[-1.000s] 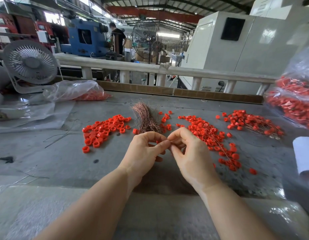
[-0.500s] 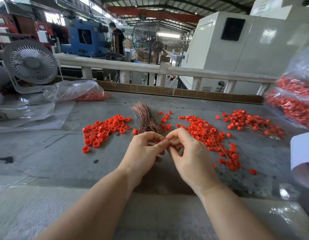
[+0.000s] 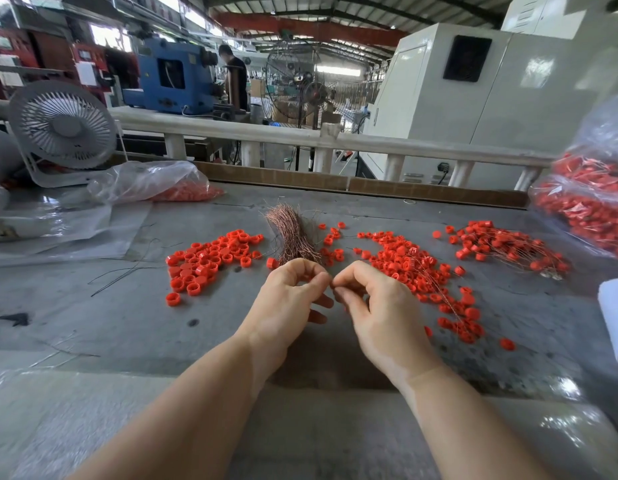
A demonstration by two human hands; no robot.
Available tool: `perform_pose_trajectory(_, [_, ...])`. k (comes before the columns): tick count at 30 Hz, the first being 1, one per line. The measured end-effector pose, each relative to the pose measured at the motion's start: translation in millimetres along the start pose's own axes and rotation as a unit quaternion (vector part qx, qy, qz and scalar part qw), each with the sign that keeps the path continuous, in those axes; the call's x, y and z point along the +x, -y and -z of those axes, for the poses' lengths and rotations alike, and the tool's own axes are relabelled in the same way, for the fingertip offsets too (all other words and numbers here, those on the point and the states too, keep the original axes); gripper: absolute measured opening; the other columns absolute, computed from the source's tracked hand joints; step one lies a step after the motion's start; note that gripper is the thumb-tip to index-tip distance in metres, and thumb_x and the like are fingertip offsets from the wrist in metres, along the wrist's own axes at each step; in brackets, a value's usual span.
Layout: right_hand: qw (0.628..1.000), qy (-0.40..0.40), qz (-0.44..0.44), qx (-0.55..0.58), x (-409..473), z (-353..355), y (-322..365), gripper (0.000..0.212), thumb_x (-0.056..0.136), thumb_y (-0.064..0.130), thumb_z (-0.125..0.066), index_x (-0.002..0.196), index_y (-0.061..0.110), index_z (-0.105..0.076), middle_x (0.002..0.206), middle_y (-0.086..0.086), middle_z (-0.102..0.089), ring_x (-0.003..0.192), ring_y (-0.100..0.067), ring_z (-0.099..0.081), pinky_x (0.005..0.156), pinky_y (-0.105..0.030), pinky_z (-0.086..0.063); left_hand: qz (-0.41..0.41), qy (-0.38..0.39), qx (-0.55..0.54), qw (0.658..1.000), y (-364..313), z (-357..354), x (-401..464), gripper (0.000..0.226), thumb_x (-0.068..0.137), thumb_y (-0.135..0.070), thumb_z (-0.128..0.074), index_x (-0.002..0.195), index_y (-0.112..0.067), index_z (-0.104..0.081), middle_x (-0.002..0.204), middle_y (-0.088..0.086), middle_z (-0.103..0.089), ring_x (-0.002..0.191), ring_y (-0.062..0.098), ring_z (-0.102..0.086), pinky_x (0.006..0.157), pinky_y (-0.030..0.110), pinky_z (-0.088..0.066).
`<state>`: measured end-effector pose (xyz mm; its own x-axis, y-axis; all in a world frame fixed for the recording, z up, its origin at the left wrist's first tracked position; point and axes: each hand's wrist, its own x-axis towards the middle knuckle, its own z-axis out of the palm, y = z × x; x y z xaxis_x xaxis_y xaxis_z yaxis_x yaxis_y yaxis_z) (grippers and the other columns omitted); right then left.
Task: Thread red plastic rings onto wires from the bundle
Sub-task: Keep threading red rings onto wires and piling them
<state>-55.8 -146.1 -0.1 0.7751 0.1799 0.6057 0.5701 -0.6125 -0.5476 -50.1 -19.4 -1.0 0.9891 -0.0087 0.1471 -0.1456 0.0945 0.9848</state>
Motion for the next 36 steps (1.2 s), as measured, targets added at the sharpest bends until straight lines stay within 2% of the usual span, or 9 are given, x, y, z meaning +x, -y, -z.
perform_pose_trajectory(4, [1.000,-0.007,0.017,-0.006,0.8,0.2,0.9,0.012,0.084,0.004,-0.062,0.078,0.013,-0.063,0.067,0.015,-0.054,0.061,0.003,-0.047,0.059,-0.013,-0.037,0.007,0.008,-0.012,1.000,-0.9,0.2,-0.1,0.018,0.093,-0.007,-0.050,0.077,-0.012,-0.056,0.065,-0.006,-0.059,0.061,0.005,-0.058,0.050,0.019,-0.045])
perform_pose_trajectory(9, [1.000,-0.017,0.012,-0.014,0.0,-0.4,-0.7,0.011,0.085,0.005,-0.062,0.078,0.013,-0.062,0.064,0.015,-0.051,0.059,0.000,-0.046,0.057,-0.013,-0.036,0.011,-0.016,-0.035,0.999,-0.6,0.8,-0.3,0.016,0.092,-0.011,-0.054,0.079,-0.013,-0.061,0.071,-0.002,-0.061,0.062,0.008,-0.058,0.050,0.019,-0.046])
perform_pose_trajectory(11, [1.000,-0.023,0.001,-0.018,-0.1,-1.0,-2.7,0.011,0.085,0.005,-0.062,0.078,0.013,-0.062,0.064,0.014,-0.052,0.060,-0.003,-0.047,0.059,-0.018,-0.039,0.009,-0.044,-0.035,0.998,0.7,1.1,1.4,0.019,0.094,-0.009,-0.050,0.081,-0.013,-0.062,0.076,-0.001,-0.060,0.061,0.010,-0.057,0.049,0.019,-0.047])
perform_pose_trajectory(14, [0.999,-0.033,-0.028,-0.015,0.3,-2.0,-5.8,0.011,0.086,0.005,-0.061,0.078,0.013,-0.062,0.066,0.008,-0.058,0.066,-0.015,-0.056,0.064,-0.035,-0.047,0.011,-0.076,-0.033,0.996,2.3,2.1,4.0,0.022,0.095,-0.005,-0.048,0.081,-0.014,-0.063,0.079,0.002,-0.057,0.059,0.010,-0.054,0.050,0.018,-0.049])
perform_pose_trajectory(16, [0.999,-0.036,-0.039,-0.013,0.7,-2.7,-6.2,0.011,0.086,0.006,-0.060,0.078,0.014,-0.061,0.068,0.006,-0.060,0.068,-0.018,-0.058,0.065,-0.038,-0.048,0.005,-0.075,-0.025,0.997,3.4,3.1,4.3,0.023,0.093,-0.003,-0.050,0.082,-0.015,-0.065,0.080,0.003,-0.057,0.058,0.009,-0.054,0.051,0.018,-0.050])
perform_pose_trajectory(21, [0.999,-0.031,-0.032,-0.021,0.5,-2.2,-4.9,0.010,0.086,0.007,-0.061,0.079,0.014,-0.062,0.067,0.006,-0.060,0.068,-0.016,-0.057,0.064,-0.035,-0.048,-0.032,-0.048,0.036,0.998,6.6,3.3,2.4,0.023,0.089,-0.003,-0.057,0.084,-0.023,-0.068,0.075,0.000,-0.059,0.056,0.002,-0.057,0.053,0.019,-0.050])
perform_pose_trajectory(25, [1.000,-0.016,-0.011,-0.021,0.0,-1.7,-1.8,0.008,0.086,0.007,-0.062,0.081,0.013,-0.064,0.066,0.012,-0.055,0.062,-0.006,-0.050,0.059,-0.018,-0.040,-0.038,-0.033,0.041,0.998,5.2,3.6,1.2,0.017,0.087,-0.008,-0.062,0.082,-0.023,-0.069,0.069,-0.006,-0.061,0.057,0.000,-0.058,0.051,0.017,-0.048])
perform_pose_trajectory(30, [1.000,-0.011,-0.002,-0.023,0.6,-1.5,-0.6,0.006,0.085,0.008,-0.064,0.083,0.013,-0.066,0.070,0.009,-0.059,0.064,-0.008,-0.050,0.060,-0.021,-0.041,-0.049,-0.030,0.075,0.996,3.2,2.5,1.5,0.019,0.088,-0.008,-0.060,0.075,-0.021,-0.064,0.070,-0.007,-0.059,0.056,-0.002,-0.057,0.050,0.015,-0.047])
perform_pose_trajectory(36, [1.000,-0.005,-0.018,-0.017,1.5,-2.2,-1.2,0.008,0.085,0.005,-0.062,0.082,0.013,-0.065,0.070,0.007,-0.059,0.070,-0.015,-0.056,0.066,-0.031,-0.046,-0.069,-0.073,0.095,0.990,2.6,4.0,2.5,0.022,0.088,-0.009,-0.060,0.072,-0.024,-0.059,0.070,-0.008,-0.057,0.053,-0.004,-0.053,0.047,0.015,-0.045])
